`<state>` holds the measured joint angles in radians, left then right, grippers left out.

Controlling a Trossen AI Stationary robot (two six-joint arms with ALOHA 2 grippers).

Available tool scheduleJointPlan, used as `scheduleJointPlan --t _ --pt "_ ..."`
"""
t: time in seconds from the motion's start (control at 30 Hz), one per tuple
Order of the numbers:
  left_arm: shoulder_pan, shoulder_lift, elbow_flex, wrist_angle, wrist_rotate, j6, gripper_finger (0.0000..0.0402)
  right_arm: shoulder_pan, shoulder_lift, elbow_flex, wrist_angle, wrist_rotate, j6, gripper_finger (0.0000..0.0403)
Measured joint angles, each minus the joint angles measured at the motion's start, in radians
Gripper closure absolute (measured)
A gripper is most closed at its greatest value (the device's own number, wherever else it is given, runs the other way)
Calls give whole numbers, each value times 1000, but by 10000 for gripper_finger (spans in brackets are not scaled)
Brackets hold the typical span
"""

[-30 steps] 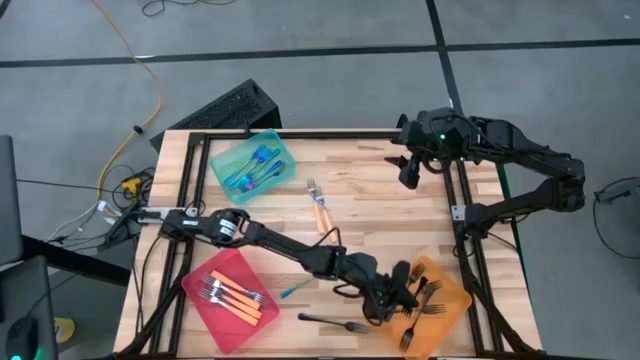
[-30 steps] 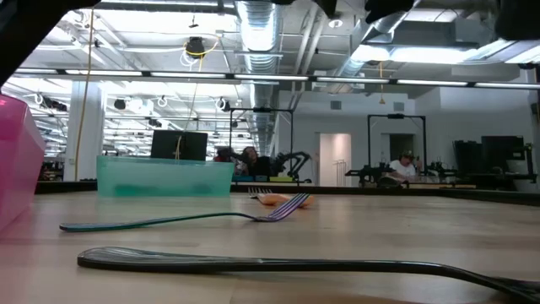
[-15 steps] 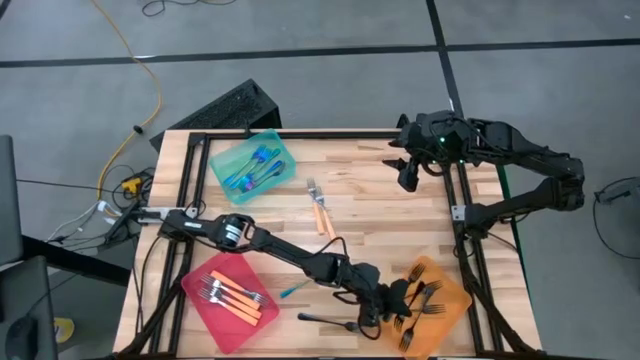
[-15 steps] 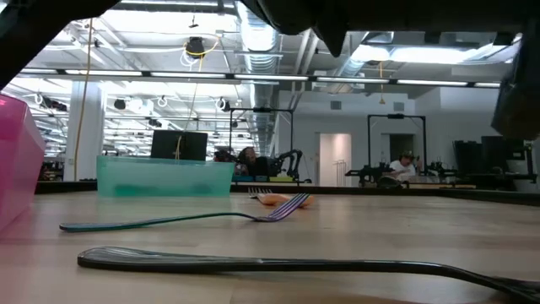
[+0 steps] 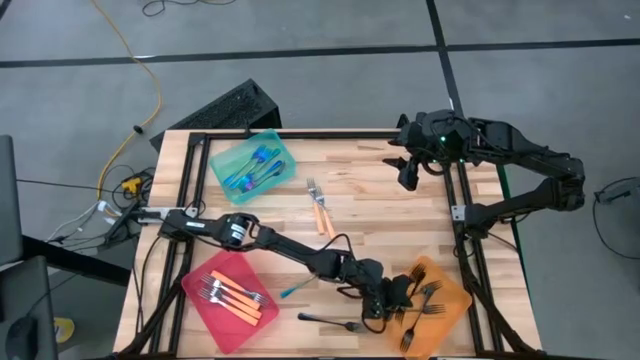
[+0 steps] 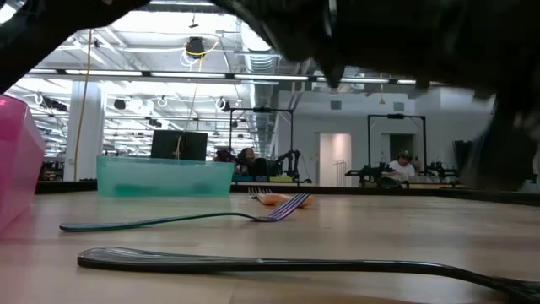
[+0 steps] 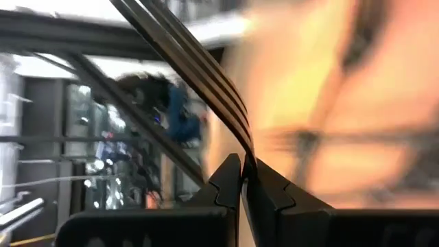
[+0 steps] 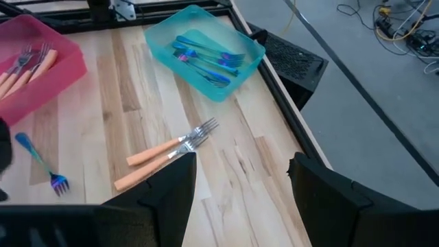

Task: Sort silverware by color (type)
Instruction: Put the black fork into the orange bin

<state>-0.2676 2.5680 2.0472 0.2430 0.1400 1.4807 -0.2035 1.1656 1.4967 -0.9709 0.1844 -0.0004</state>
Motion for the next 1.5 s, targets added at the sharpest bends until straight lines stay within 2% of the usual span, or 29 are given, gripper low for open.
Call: scheduleJointPlan --t 0.07,0.23,0.37,0.53,0.77,1.3,1.5 --pt "3 29 -2 1 -17 41 401 0 0 0 10 -1 -1 148" --pt "-3 73 -2 135 -87 100 401 1 0 0 17 -3 -4 148" --pt "-9 78 -2 133 -146 101 401 7 0 0 16 -3 -11 148" --pt "-9 78 -2 130 -162 103 401 27 0 0 16 -4 -26 148" --pt "-20 78 -2 126 -239 109 395 54 0 0 17 -4 -26 148" --pt "-20 76 2 118 -261 88 331 54 0 0 17 -3 -25 148" --pt "-20 76 2 134 -269 105 321 54 0 0 18 -3 -25 148"
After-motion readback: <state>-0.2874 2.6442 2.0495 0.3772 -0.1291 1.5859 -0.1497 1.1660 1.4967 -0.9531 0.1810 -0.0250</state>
